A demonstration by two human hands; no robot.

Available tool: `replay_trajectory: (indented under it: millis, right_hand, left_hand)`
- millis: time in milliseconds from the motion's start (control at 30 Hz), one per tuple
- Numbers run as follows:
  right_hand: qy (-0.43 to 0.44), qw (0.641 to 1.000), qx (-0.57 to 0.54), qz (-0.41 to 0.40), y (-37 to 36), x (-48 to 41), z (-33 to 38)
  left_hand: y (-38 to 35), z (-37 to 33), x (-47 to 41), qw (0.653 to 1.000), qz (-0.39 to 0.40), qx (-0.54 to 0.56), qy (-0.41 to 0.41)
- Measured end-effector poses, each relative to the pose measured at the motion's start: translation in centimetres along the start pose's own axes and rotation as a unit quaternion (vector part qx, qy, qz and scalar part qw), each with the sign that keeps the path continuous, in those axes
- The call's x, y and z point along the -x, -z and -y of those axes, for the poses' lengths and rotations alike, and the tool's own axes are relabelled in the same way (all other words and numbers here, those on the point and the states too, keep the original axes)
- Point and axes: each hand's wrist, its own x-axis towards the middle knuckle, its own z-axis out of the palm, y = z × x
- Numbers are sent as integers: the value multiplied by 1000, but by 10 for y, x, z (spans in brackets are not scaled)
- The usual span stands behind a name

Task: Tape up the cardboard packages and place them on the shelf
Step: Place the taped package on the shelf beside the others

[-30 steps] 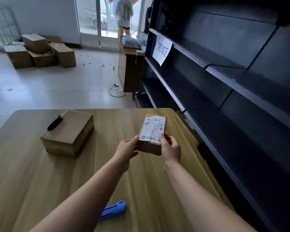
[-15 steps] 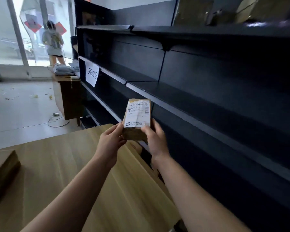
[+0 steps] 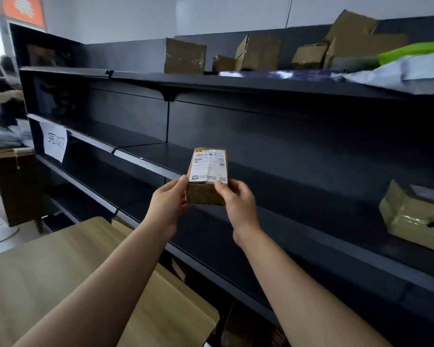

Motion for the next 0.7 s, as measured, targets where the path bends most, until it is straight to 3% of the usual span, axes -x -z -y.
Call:
replay_trajectory:
  millis: [333, 700]
  right_hand:
    - [24, 991, 45, -127, 65, -21, 14]
    - [9, 955, 69, -290, 146, -24, 8]
  left_hand:
    - [-80, 16, -35, 994, 97, -37, 37]
    - [-163, 53, -47, 972, 203, -110, 50]
